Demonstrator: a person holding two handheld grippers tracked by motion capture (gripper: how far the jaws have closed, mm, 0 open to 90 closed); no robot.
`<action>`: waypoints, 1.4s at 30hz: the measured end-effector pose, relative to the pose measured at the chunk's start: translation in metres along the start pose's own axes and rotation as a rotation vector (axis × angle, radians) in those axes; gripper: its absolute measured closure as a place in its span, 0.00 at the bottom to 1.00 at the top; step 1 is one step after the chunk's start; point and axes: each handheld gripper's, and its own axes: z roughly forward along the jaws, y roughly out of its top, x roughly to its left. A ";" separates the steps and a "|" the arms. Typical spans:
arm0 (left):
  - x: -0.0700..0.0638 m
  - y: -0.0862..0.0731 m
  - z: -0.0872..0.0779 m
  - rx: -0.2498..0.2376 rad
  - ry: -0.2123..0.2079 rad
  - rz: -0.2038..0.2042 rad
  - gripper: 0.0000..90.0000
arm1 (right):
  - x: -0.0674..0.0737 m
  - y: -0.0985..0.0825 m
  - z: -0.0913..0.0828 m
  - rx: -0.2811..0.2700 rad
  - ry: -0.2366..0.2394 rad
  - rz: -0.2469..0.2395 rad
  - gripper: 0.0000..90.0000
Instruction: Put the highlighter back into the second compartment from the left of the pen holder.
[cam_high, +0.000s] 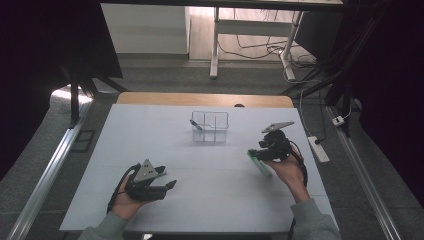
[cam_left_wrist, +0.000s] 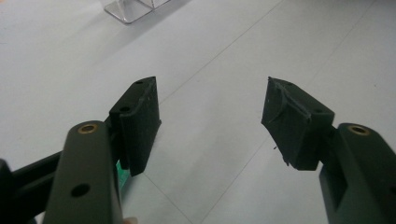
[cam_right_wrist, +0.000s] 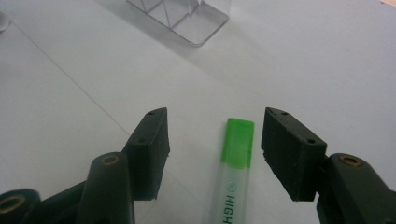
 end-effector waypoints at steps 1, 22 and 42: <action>0.000 0.000 0.000 0.002 0.000 -0.001 0.40 | -0.002 0.001 0.000 0.003 -0.001 0.003 0.46; 0.003 0.001 0.003 -0.004 0.011 -0.030 0.32 | -0.019 0.007 0.045 0.200 -0.024 0.037 0.46; 0.000 0.002 0.004 0.015 0.008 -0.010 0.31 | -0.011 0.003 0.067 0.301 -0.024 0.004 0.69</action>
